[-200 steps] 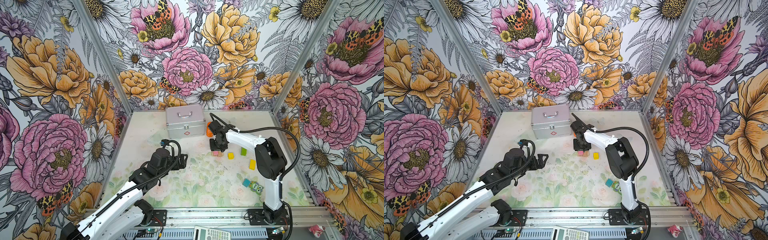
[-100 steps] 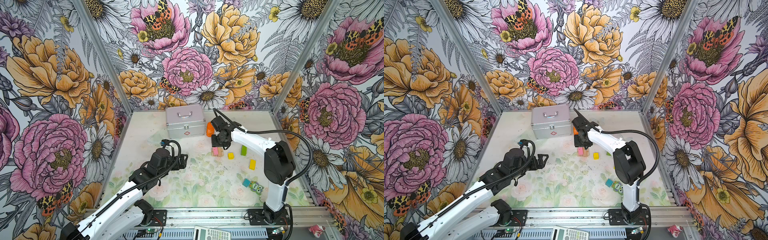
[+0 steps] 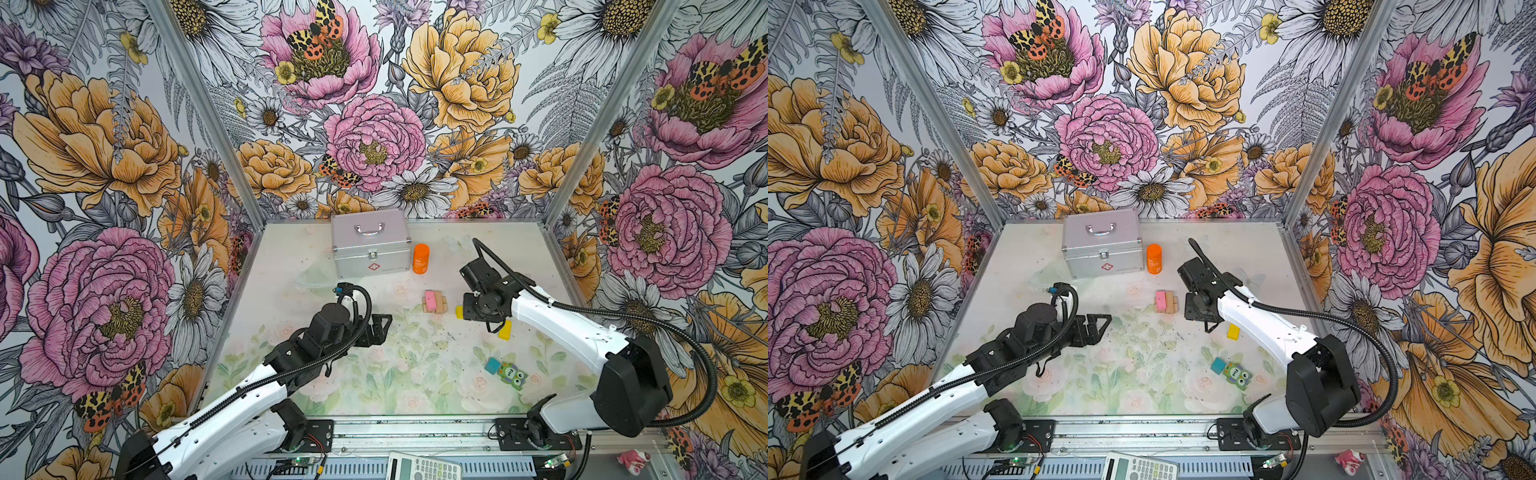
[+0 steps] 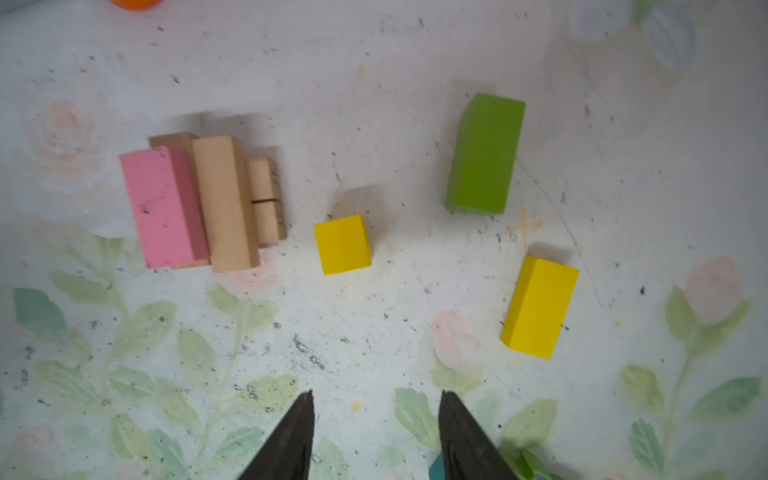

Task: Build the wood block tower
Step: 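Open the right gripper and move it over the yellow bar block, then lower the right gripper and grasp the yellow bar block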

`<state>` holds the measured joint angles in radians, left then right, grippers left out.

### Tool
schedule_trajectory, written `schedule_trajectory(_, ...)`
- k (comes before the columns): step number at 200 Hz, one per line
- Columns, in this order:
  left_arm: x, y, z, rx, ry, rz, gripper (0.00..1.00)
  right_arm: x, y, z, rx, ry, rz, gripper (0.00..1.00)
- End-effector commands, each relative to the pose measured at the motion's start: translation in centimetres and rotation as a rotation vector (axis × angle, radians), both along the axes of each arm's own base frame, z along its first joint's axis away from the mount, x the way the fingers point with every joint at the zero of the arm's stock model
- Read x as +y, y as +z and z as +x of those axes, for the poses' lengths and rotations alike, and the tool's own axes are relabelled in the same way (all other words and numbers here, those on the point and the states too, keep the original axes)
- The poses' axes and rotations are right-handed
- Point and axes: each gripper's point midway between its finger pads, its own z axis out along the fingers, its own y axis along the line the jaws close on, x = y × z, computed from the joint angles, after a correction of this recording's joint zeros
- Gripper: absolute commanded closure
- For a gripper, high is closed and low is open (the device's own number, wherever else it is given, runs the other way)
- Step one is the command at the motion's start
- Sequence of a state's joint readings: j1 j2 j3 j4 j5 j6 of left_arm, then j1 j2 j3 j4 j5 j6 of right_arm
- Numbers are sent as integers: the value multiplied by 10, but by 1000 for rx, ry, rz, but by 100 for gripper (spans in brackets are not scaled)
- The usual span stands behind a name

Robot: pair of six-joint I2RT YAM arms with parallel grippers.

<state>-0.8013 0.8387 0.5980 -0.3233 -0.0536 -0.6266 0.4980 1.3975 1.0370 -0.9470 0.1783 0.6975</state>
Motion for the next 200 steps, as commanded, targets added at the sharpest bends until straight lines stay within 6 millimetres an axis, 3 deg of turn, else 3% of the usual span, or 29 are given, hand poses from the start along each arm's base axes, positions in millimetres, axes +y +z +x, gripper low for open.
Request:
schedule_trajectory(1, -19, 13, -3, -40, -27, -22, 1, -27, -1, -12, -22, -129, -23, 50)
schedule_trajectory(46, -47, 22, -17, -71, -109, 10, 1, -62, -5, -20, -37, -254, -32, 50)
schedule_trajectory(79, -50, 27, -20, -85, -121, 11, 1, -81, -14, -16, -10, -306, -67, 51)
schedule_trajectory(161, -30, 28, -15, -111, -58, 63, 1, -84, -51, 2, 75, -294, -9, 54)
schedule_trajectory(200, -30, 24, -11, -103, -49, 72, 1, -84, -66, 4, 111, -282, -10, 55)
